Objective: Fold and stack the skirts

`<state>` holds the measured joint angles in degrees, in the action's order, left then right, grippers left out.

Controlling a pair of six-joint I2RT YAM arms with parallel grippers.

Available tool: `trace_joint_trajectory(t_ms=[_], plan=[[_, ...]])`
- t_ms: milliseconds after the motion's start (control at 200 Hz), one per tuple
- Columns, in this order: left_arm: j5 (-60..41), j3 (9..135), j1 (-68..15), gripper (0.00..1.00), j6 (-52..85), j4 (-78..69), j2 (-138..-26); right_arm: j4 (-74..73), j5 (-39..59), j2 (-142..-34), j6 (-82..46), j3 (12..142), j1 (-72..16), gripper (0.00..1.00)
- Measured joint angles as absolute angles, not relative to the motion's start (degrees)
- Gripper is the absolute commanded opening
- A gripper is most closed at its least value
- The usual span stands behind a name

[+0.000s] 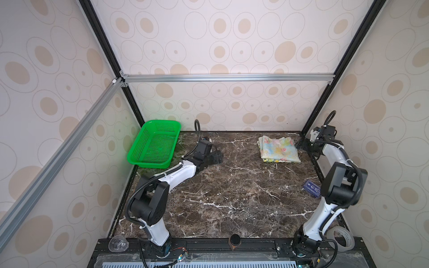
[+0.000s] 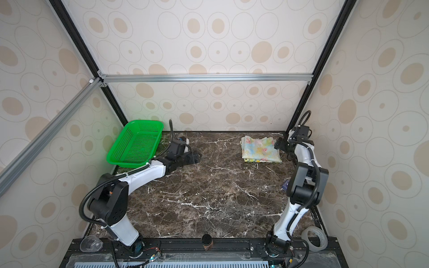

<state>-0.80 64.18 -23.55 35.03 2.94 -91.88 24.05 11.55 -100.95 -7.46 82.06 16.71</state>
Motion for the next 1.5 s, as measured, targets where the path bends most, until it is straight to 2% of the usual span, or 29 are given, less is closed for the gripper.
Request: trace_joint_trajectory(t_ms=[140,210,420,615,940,1300,1501], plan=[[11.0,57.4,-15.1,0.99,30.5,1.4,-82.1,16.8,5.3,-88.1,-8.6,65.6,7.2,1.00],[16.5,52.7,-12.3,0.99,28.0,-0.9,-79.5,14.1,3.7,-84.5,-9.4,58.2,3.9,1.00],[29.2,38.2,-11.6,0.99,18.2,-11.1,-81.1,8.1,-2.9,-77.8,-10.9,42.6,2.5,1.00],[33.0,28.4,-10.7,0.99,10.2,-29.1,-82.4,-0.8,-9.3,-74.7,-10.7,36.4,0.9,1.00],[26.4,17.9,-6.6,0.99,4.0,-58.4,-87.2,-20.6,-15.7,-78.9,-6.9,27.4,-3.6,1.00],[11.4,13.0,-2.6,0.99,3.1,-71.7,-90.2,-43.4,-15.7,-88.1,-1.1,23.3,-5.2,1.00],[9.3,12.7,-2.5,0.99,2.9,-74.6,-90.3,-46.0,-14.9,-88.8,-0.8,23.1,-5.1,1.00]])
